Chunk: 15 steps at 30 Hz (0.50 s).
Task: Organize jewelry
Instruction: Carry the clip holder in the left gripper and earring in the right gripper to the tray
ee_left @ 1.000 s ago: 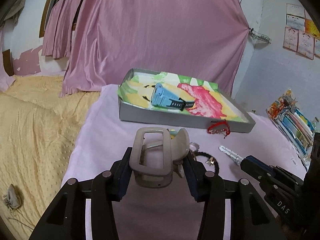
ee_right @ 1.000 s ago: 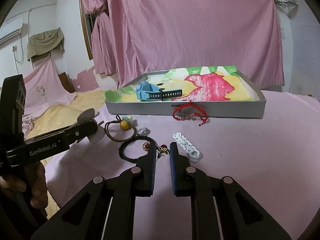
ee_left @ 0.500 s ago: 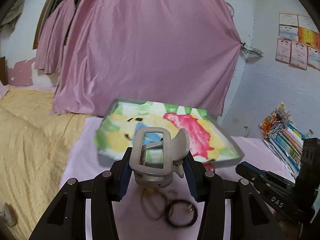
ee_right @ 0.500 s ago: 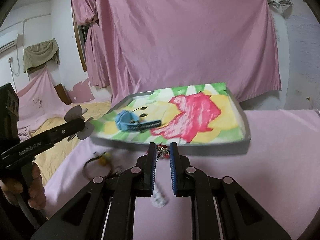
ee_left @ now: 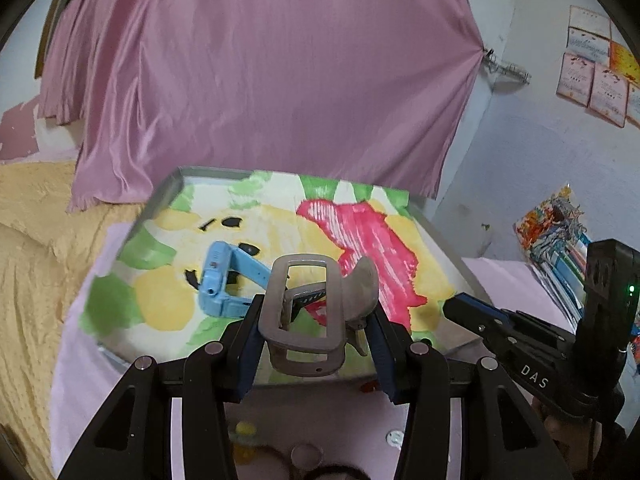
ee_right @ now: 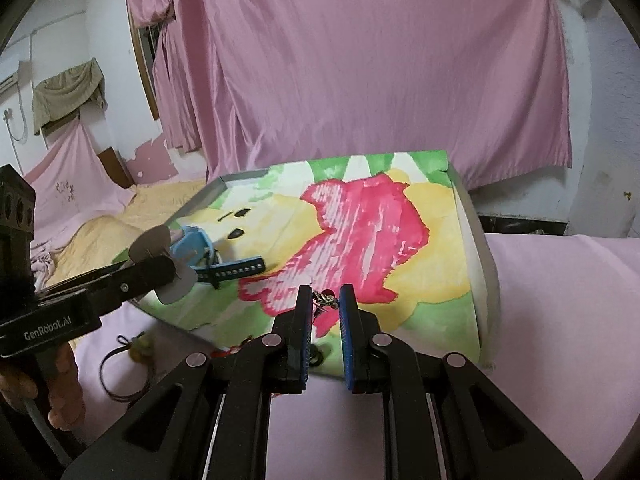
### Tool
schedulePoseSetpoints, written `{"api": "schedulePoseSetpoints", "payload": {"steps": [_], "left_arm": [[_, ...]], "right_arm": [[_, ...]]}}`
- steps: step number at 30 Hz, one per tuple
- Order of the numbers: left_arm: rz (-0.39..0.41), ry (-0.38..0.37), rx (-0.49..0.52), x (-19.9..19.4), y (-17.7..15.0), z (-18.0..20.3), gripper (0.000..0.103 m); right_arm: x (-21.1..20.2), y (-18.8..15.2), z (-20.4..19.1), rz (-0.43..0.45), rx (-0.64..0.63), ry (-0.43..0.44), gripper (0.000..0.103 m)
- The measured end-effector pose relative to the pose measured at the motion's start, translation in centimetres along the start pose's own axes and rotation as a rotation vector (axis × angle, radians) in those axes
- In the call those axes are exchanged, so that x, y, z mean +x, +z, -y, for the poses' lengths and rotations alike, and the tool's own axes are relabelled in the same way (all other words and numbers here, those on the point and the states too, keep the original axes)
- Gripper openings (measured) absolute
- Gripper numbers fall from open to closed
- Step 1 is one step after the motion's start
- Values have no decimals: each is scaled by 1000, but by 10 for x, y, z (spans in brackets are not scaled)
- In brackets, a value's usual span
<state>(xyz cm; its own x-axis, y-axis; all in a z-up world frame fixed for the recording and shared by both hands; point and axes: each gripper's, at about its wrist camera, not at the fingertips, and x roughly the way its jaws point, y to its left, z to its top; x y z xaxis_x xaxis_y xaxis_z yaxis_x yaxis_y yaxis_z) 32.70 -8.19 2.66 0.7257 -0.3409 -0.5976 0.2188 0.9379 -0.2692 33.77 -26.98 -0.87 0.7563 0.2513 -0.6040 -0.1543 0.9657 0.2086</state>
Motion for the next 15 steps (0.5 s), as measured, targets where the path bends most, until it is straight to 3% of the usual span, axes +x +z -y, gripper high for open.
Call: {"api": "schedulePoseSetpoints", "payload": {"steps": [8, 15], "left_arm": [[-88, 9, 29, 29, 0, 8, 45], [-109, 13, 34, 32, 0, 9, 45]], "right_arm": [[26, 3, 8, -73, 15, 7, 12], [37, 3, 11, -126, 35, -4, 12]]}}
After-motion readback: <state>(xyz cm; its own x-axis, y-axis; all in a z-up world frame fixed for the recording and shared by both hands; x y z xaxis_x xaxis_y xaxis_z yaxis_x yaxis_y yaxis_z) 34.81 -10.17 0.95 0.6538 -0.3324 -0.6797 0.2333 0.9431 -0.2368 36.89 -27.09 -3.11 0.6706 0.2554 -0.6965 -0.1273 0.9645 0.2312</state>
